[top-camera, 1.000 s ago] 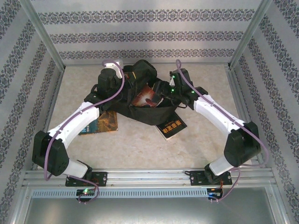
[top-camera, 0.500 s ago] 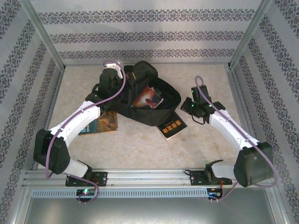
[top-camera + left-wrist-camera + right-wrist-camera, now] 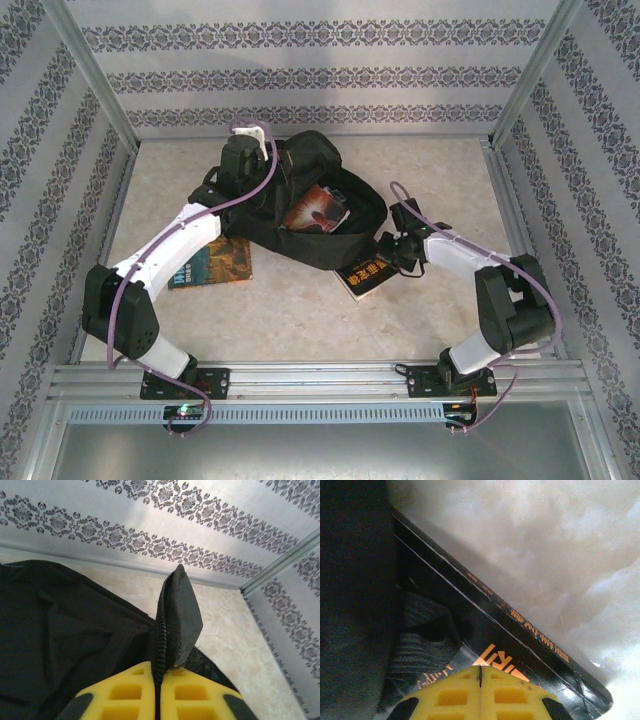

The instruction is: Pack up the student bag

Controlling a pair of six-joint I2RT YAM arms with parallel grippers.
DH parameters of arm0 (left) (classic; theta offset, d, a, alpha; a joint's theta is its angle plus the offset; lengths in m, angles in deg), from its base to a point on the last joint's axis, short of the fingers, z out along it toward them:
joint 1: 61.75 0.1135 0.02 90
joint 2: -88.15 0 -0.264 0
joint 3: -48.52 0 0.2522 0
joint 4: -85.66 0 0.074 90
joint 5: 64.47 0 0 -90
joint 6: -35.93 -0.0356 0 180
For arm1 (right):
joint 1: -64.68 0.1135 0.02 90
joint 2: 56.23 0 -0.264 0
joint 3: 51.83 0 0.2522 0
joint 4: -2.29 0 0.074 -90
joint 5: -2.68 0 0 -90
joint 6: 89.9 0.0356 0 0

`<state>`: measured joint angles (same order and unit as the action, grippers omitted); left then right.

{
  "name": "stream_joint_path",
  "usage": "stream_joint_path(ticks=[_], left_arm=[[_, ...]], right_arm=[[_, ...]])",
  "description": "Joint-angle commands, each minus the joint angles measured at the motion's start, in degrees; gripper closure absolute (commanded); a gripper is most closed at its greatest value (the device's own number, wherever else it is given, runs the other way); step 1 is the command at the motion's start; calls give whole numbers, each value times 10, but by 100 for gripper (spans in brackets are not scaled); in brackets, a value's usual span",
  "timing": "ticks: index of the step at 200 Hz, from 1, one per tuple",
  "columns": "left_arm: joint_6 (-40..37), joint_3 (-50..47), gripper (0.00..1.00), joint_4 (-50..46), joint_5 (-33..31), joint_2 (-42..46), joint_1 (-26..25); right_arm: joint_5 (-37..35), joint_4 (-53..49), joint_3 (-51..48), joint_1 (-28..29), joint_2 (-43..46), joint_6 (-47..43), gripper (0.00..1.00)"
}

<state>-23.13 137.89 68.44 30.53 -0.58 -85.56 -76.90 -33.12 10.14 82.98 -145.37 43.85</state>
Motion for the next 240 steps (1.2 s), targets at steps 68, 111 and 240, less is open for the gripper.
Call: stream_joint_path(ticks=[68,111,240], left_arm=[[19,-2,33,-70,48,48,-41],[-15,-57,44,-152,41,114,-95],[23,-254,93,-83,18,44,-207]], right_arm=[[-18,-42,-94,81,68,9,100],[-24,-64,-128,159,101,14,100],[43,-127,-132,244,215,-36,89]])
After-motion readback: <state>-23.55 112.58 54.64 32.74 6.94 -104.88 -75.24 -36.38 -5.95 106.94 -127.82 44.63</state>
